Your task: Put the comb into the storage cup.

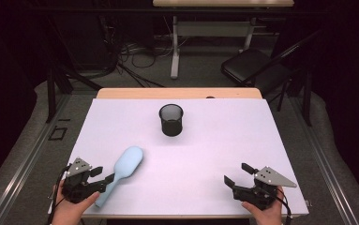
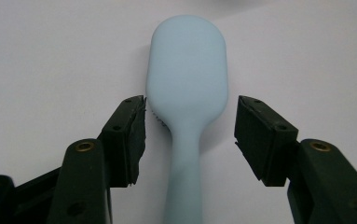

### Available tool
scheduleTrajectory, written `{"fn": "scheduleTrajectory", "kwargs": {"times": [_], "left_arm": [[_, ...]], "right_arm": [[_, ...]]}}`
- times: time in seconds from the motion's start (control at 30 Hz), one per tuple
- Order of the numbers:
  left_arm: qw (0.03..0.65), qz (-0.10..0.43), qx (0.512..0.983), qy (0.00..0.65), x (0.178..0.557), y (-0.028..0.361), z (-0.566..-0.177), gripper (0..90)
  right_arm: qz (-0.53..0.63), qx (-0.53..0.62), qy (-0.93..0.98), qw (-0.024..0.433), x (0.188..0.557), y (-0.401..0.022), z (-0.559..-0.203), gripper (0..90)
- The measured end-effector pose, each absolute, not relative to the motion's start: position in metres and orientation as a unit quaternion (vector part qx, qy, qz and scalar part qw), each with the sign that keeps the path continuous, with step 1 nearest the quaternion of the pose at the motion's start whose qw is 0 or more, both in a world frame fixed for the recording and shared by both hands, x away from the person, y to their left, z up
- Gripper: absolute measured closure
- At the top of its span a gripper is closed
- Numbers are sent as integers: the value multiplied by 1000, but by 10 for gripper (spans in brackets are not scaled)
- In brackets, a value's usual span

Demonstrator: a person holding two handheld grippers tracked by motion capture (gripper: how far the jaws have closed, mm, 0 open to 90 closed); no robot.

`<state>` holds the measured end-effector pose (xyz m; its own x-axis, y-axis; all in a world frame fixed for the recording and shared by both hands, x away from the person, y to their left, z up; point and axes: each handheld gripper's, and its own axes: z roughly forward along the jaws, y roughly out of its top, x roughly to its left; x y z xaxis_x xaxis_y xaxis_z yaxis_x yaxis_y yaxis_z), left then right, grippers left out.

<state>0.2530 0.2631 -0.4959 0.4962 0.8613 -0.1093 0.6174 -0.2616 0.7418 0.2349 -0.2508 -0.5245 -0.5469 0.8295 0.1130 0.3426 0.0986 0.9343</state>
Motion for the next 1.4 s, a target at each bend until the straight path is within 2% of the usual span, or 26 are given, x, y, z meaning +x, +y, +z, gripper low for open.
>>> {"fn": "scheduleTrajectory", "kwargs": {"times": [0.2, 0.37, 0.7, 1.4], "left_arm": [[379, 159, 785, 463, 254, 264, -491, 398], [372, 163, 792, 456, 257, 263, -490, 210], [376, 151, 792, 457, 262, 261, -490, 3], [319, 121, 821, 457, 278, 253, -502, 4]], "right_arm": [[527, 416, 705, 230, 235, -250, -525, 175], [526, 416, 705, 230, 235, -250, -525, 175], [526, 416, 705, 230, 235, -250, -525, 175], [525, 415, 707, 228, 235, -250, -525, 175]]}}
